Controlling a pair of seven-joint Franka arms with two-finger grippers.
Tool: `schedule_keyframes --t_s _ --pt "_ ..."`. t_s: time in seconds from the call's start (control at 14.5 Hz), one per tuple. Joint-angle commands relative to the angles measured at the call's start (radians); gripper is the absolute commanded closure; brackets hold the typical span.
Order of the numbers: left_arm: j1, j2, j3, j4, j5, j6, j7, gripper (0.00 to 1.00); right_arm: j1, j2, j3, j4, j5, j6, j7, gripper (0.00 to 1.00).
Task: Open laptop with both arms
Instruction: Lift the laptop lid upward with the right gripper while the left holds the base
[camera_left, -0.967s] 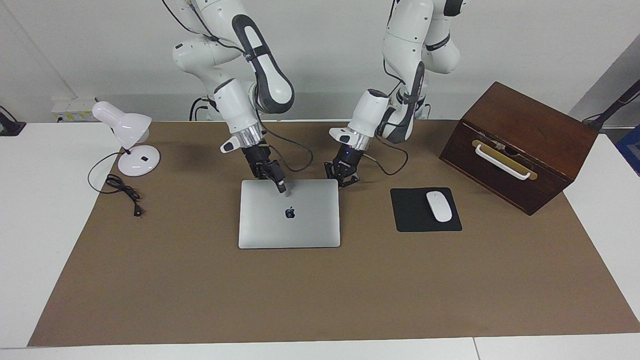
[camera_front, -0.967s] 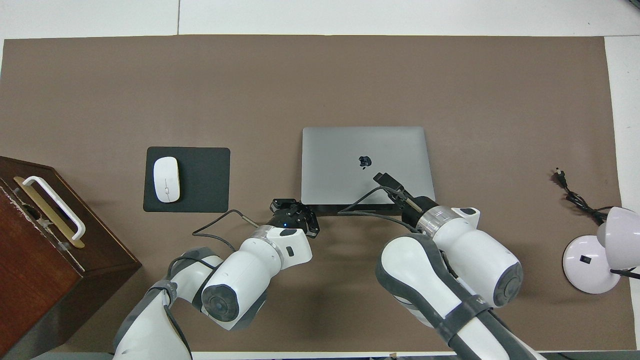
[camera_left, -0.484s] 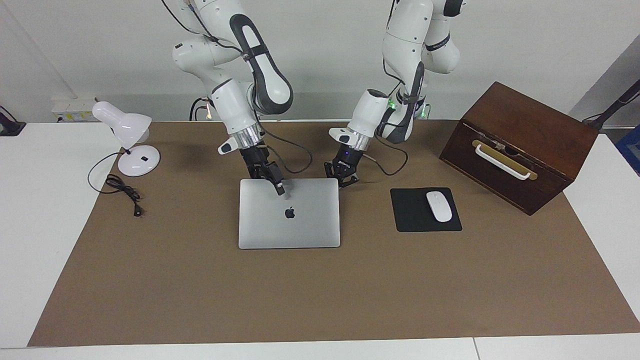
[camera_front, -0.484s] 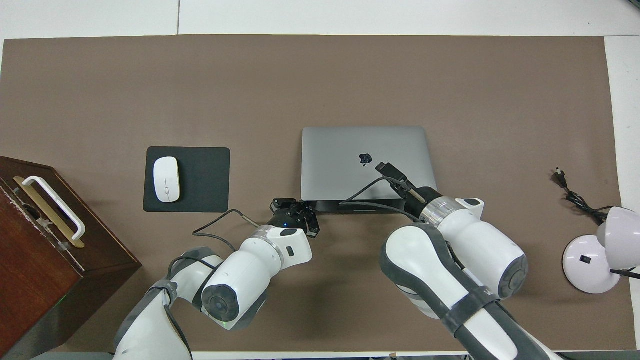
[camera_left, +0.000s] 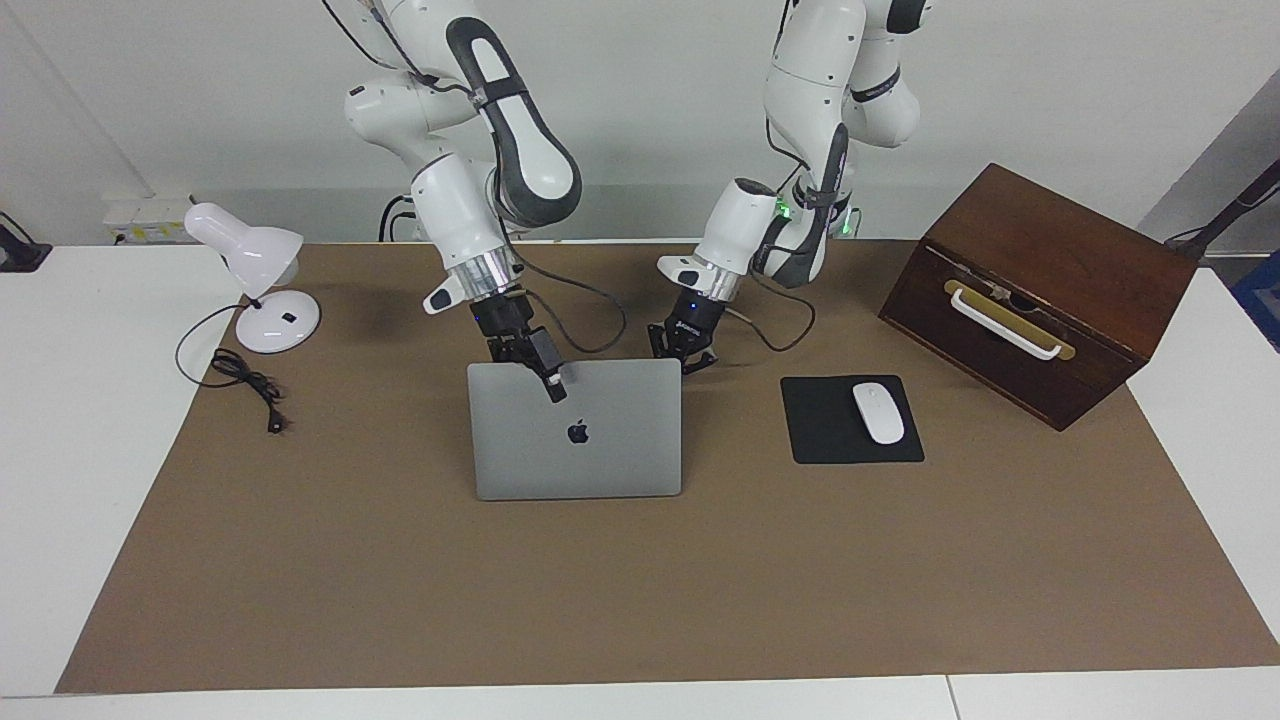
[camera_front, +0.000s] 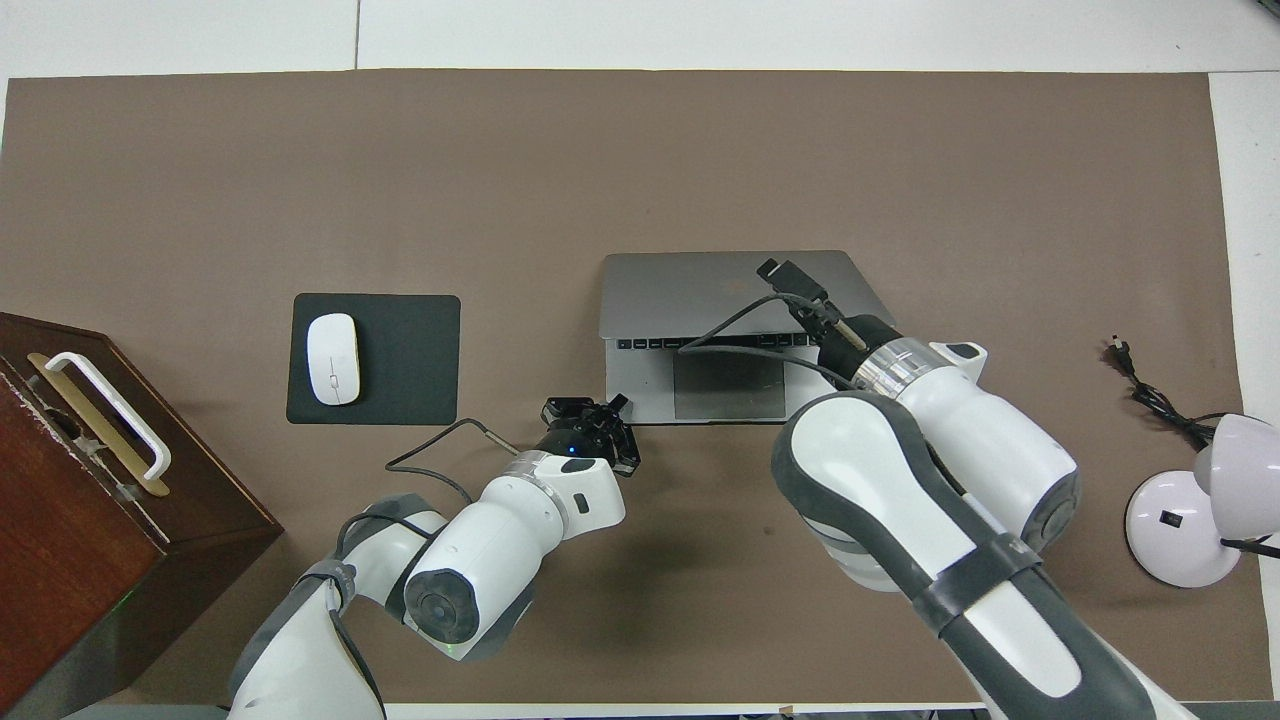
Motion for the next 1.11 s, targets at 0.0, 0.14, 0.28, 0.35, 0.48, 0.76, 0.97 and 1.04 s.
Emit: schedule_keyframes --t_s 0.0,0.14,0.28,0.35,0.48,0.76,0.97,1.04 --pt "-0.022 0.037 0.018 0.017 -0.007 0.018 0.019 1.00 -0.048 0.087 0.001 0.128 -0.031 -0.032 -0.041 0.00" --pt "-0.022 0.037 0.019 0.017 -0.007 0.018 0.019 1.00 -0.049 0.110 0.001 0.191 -0.031 -0.033 -0.041 0.00" --pt "-0.022 0.037 0.019 0.017 -0.007 0.019 0.019 1.00 -0.067 0.135 -0.001 0.255 -0.031 -0.064 -0.041 0.00" --pt "-0.022 0.039 0.019 0.017 -0.007 0.018 0.019 1.00 -0.081 0.141 -0.001 0.269 -0.042 -0.090 -0.041 0.00" --pt "-0.022 0.039 0.019 0.018 -0.007 0.018 0.019 1.00 -0.100 0.142 0.001 0.271 -0.083 -0.101 -0.041 0.00" --pt "-0.020 0.039 0.019 0.017 -0.007 0.018 0.019 1.00 -0.100 0.142 0.001 0.265 -0.088 -0.101 -0.041 0.00" --pt "-0.020 0.039 0.019 0.017 -0.007 0.018 0.019 1.00 -0.088 0.119 0.004 0.234 -0.081 -0.101 -0.009 0.00" --pt "-0.020 0.039 0.019 0.017 -0.007 0.018 0.019 1.00 -0.072 0.104 0.006 0.222 -0.079 -0.096 0.040 0.00"
